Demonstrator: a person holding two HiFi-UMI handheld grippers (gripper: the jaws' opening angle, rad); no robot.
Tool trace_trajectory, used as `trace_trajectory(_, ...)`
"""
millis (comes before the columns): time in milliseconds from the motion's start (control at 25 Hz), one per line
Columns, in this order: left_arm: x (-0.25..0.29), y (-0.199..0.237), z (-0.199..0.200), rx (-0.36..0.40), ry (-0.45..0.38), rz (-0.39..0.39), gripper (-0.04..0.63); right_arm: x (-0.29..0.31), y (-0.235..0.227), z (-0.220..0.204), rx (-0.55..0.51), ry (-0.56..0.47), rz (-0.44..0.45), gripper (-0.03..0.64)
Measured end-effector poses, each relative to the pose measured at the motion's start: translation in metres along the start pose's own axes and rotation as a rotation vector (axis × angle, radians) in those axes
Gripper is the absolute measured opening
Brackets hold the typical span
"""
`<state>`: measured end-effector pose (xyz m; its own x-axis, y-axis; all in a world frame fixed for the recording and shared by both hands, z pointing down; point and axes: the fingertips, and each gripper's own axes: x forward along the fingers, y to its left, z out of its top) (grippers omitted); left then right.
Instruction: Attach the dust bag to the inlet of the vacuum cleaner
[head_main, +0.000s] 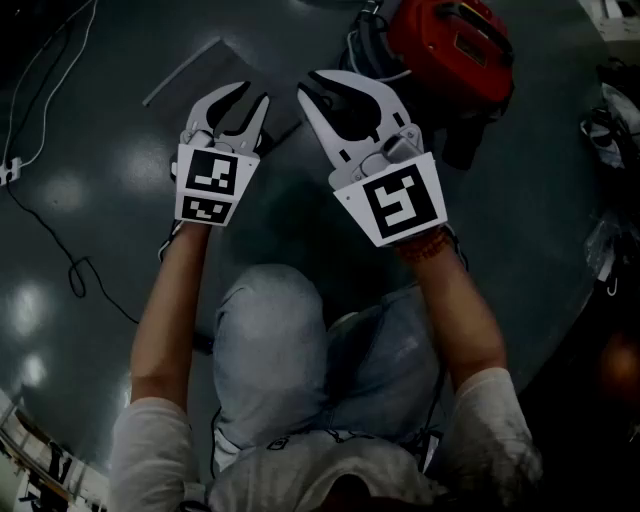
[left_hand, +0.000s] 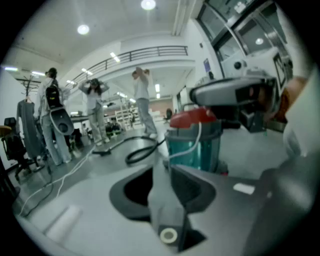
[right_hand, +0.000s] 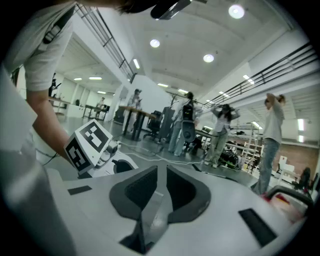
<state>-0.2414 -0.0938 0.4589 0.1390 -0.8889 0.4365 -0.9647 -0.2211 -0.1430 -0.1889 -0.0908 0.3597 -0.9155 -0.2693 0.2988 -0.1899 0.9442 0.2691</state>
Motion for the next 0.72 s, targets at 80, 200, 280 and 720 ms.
trace_trajectory(80, 0.012, -0.005, -0.061, 0.025, 0.093, -0.029, 0.132, 0.033, 0.026, -0.041, -0.084, 0.086, 0.07, 0.076)
trace_trajectory(200, 0.025, -0.011, -0.149, 0.086, 0.229, -0.063, 0.158, 0.078, 0.069, -0.112, -0.212, 0.212, 0.184, 0.113)
trace_trajectory(280, 0.035, -0.011, -0.2, 0.143, 0.315, -0.085, 0.176, 0.103, 0.093, -0.157, -0.273, 0.282, 0.245, 0.115)
trace_trajectory(720, 0.07, -0.04, -0.353, 0.342, 0.618, -0.177, 0.199, 0.141, 0.168, -0.299, -0.39, 0.495, 0.408, 0.121)
